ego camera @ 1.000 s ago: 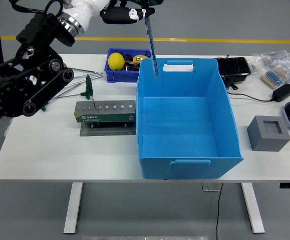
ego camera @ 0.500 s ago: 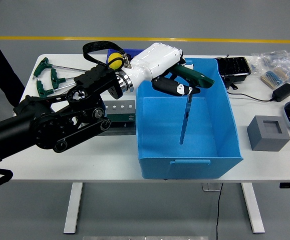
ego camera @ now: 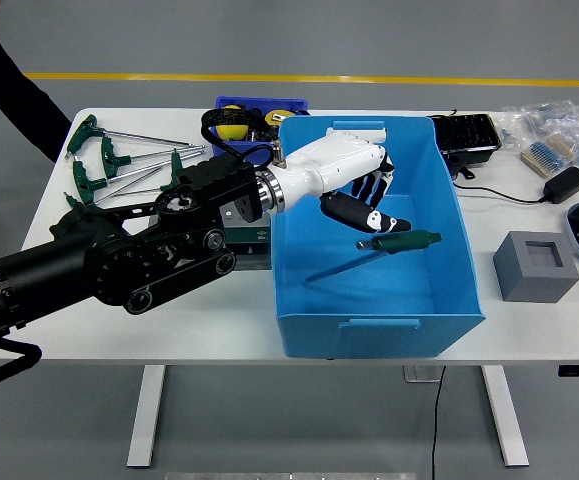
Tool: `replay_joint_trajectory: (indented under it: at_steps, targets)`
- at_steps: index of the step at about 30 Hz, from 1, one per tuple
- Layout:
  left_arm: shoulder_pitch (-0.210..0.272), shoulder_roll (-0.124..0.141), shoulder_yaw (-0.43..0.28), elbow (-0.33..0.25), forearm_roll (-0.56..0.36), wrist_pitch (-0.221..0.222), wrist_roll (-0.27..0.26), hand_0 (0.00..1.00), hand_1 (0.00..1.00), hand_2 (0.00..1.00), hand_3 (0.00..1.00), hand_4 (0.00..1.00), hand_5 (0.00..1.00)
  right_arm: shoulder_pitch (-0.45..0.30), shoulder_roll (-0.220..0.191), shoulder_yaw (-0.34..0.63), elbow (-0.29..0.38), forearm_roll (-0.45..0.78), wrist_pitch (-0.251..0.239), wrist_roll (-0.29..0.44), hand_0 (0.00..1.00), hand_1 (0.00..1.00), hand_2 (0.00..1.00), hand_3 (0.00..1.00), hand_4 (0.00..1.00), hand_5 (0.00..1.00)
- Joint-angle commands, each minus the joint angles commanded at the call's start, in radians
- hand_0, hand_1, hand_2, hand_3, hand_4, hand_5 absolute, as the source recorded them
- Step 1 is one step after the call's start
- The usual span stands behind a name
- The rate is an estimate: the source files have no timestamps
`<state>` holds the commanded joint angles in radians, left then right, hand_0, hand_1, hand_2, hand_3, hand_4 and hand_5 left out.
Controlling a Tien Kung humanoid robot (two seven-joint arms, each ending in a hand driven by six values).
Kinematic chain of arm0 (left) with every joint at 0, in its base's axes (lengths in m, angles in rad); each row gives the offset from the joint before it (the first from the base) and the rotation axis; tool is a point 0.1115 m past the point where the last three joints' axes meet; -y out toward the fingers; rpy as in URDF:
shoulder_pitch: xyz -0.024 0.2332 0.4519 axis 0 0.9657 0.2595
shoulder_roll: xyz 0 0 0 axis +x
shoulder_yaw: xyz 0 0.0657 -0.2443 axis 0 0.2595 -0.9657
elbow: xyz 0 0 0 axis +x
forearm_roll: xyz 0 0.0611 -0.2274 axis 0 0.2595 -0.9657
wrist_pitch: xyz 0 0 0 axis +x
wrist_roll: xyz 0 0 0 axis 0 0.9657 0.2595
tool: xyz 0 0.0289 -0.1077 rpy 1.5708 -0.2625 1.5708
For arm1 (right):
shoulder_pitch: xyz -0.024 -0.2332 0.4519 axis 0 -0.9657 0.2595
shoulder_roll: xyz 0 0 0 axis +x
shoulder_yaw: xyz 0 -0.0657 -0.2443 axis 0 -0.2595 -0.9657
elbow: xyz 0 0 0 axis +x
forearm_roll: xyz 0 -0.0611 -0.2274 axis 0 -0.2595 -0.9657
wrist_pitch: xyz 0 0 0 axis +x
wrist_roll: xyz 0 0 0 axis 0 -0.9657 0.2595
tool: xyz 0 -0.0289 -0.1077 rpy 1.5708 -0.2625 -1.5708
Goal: Lift tool from toolbox,place it in box,lift tool from toolbox,place it in box
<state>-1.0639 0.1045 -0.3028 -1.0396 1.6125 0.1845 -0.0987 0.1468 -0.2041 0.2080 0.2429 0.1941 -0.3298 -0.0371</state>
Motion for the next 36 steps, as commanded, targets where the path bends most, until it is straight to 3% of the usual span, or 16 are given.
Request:
replay_joint_trajectory:
  at_steps: [5, 7, 12, 17, 22, 28, 29, 30, 35, 36]
  targets:
    - [-0.001, -0.009, -0.022, 0.015, 0.008, 0.017, -0.01, 0.49, 0.554, 0.643, 0.657, 0.908, 0.723, -0.001, 0.0, 0.003, 0.001, -0.005, -0.001, -0.001, 0.679, 0.641, 0.712, 0.562, 0.794, 0.725]
    - [0.003, -0.01, -0.043, 0.013, 0.013, 0.024, -0.014, 0.528, 0.594, 0.699, 0.697, 0.911, 0.707, -0.002, 0.0, 0.005, 0.001, -0.007, -0.001, -0.002, 0.679, 0.642, 0.711, 0.562, 0.794, 0.726]
    - [0.017, 0.004, -0.091, 0.017, 0.055, 0.014, -0.009, 0.529, 0.595, 0.695, 0.699, 0.912, 0.713, -0.006, 0.002, 0.008, 0.0, -0.01, -0.002, -0.004, 0.679, 0.641, 0.712, 0.562, 0.794, 0.727]
    - [0.038, 0.046, -0.143, 0.022, 0.128, -0.02, 0.016, 0.529, 0.595, 0.695, 0.699, 0.912, 0.713, -0.009, 0.004, 0.006, 0.0, -0.005, -0.002, -0.004, 0.679, 0.641, 0.712, 0.562, 0.794, 0.727]
    - [0.061, 0.114, -0.197, 0.023, 0.197, -0.078, 0.052, 0.536, 0.594, 0.68, 0.676, 0.916, 0.708, -0.013, 0.006, 0.005, -0.001, 0.0, -0.001, -0.002, 0.679, 0.64, 0.712, 0.562, 0.794, 0.725]
    - [0.054, 0.186, -0.184, 0.056, 0.198, -0.142, 0.07, 0.541, 0.609, 0.683, 0.682, 0.924, 0.707, -0.009, 0.005, 0.003, -0.002, 0.001, 0.0, -0.002, 0.678, 0.64, 0.712, 0.562, 0.794, 0.725]
    - [0.053, 0.194, -0.176, 0.065, 0.199, -0.152, 0.073, 0.541, 0.609, 0.683, 0.682, 0.924, 0.707, -0.009, 0.005, 0.002, -0.002, 0.004, 0.0, -0.001, 0.678, 0.64, 0.712, 0.562, 0.794, 0.725]
    - [0.053, 0.202, -0.168, 0.075, 0.198, -0.161, 0.077, 0.578, 0.642, 0.702, 0.606, 0.927, 0.724, -0.009, 0.005, 0.0, -0.002, 0.008, 0.0, 0.0, 0.679, 0.641, 0.712, 0.562, 0.793, 0.724]
    - [0.057, 0.224, -0.148, 0.131, 0.184, -0.208, 0.1, 0.578, 0.642, 0.702, 0.606, 0.927, 0.724, -0.005, 0.006, -0.007, -0.002, 0.022, 0.001, 0.003, 0.679, 0.641, 0.712, 0.562, 0.793, 0.724]
    - [0.057, 0.227, -0.142, 0.137, 0.185, -0.217, 0.105, 0.636, 0.676, 0.732, 0.585, 0.926, 0.784, -0.004, 0.006, -0.008, -0.002, 0.024, 0.001, 0.004, 0.677, 0.641, 0.713, 0.562, 0.791, 0.722]
